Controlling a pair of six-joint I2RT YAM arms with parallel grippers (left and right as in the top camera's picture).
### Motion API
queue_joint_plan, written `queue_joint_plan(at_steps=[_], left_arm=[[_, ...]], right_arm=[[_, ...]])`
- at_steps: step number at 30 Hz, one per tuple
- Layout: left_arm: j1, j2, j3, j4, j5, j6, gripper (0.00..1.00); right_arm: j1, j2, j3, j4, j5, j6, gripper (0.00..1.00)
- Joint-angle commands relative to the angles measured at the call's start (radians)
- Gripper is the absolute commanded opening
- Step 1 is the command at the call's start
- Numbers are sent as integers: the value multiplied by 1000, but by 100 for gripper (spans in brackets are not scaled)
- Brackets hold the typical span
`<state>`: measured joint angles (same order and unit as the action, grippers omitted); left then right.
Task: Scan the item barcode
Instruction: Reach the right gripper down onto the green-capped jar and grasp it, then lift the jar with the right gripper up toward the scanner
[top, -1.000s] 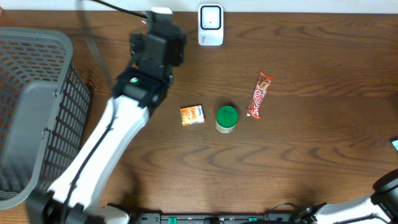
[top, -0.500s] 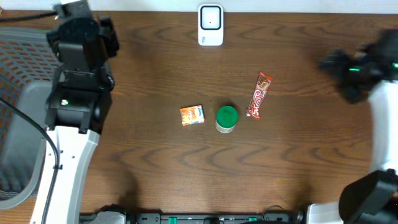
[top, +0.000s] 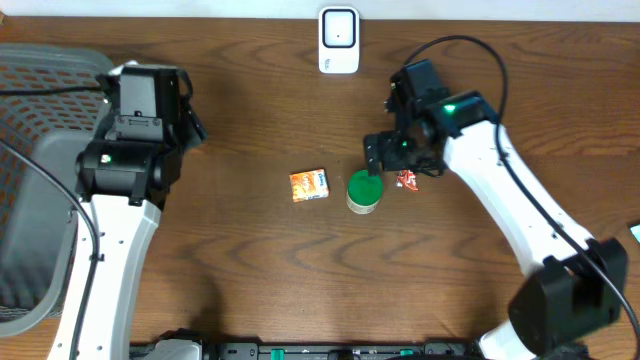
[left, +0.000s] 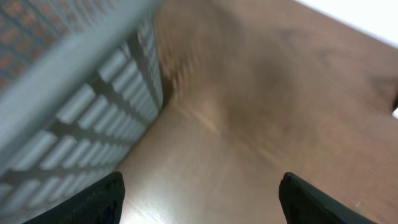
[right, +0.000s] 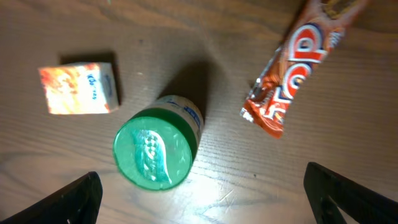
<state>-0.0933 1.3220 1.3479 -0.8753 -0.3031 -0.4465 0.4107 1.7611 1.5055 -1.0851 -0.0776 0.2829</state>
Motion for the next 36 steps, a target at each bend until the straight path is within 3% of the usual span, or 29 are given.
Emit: queue_joint_plan(at_steps=[1, 9, 29, 36], left_arm=[[2, 5, -85, 1, 34, -38, 80], [2, 4, -198, 21, 35, -38, 80], [2, 3, -201, 8, 34, -38, 80], [2, 3, -201, 8, 34, -38, 80]], right_arm=[[15, 83, 49, -3, 27, -60, 99], [69, 152, 68, -20, 19, -89, 99], [161, 333, 67, -23, 24, -90, 99], [161, 340, 58, -32, 52, -89, 91]])
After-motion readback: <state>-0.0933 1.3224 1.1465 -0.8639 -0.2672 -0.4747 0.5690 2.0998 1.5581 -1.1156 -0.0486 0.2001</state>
